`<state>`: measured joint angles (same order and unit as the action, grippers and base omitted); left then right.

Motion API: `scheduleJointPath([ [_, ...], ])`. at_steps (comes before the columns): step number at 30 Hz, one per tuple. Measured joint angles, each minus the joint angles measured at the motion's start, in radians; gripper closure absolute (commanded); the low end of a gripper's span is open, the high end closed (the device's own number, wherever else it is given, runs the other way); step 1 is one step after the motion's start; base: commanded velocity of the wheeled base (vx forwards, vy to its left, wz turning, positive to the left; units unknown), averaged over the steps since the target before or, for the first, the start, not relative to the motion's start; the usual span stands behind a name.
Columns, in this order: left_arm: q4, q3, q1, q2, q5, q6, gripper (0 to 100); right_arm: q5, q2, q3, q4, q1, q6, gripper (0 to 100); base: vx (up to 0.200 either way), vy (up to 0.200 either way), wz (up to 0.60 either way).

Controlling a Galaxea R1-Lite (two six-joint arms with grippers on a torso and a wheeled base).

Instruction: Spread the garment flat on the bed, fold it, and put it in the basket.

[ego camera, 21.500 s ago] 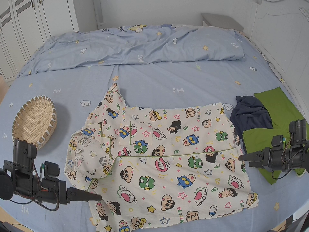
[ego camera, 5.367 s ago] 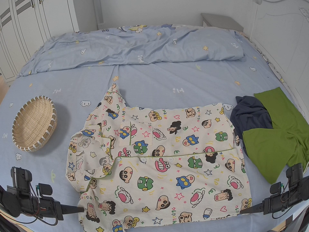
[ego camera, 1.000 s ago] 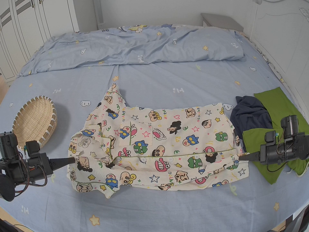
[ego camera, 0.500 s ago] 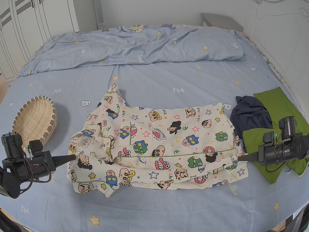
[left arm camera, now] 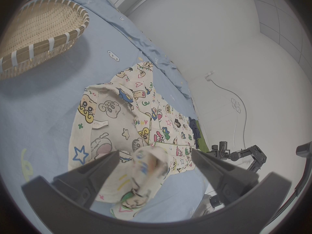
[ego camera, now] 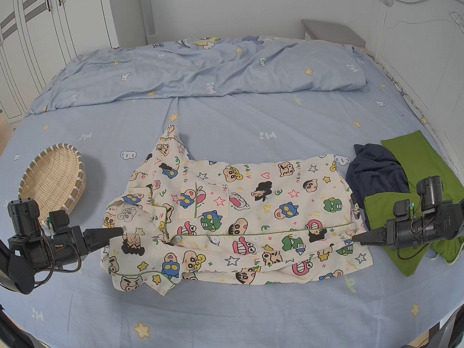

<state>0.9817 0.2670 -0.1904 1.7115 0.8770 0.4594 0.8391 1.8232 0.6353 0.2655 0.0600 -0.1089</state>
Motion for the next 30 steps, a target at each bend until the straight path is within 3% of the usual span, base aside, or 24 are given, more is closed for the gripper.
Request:
scheduleJointPath([
  [5,0.039,0.006,0.0,0.022,-0.001,0.012,0,0.005,0.008,0.0,0.001,0.0,0.0,0,0.0,0.0,0.0],
  [11,0.124,0.007,0.002,0.031,-0.001,0.12,0,0.009,0.009,-0.005,-0.003,-0.004,-0.004,0,0.0,0.0,0.0],
  [19,0.284,-0.015,-0.004,0.03,-0.004,0.197,0,0.024,-0.008,-0.012,-0.008,-0.028,-0.016,0,0.0,0.0,0.0],
  [30,0.288,-0.087,-0.006,-0.104,-0.007,0.201,0,0.024,-0.023,-0.014,-0.008,-0.044,-0.027,0,0.0,0.0,0.0],
])
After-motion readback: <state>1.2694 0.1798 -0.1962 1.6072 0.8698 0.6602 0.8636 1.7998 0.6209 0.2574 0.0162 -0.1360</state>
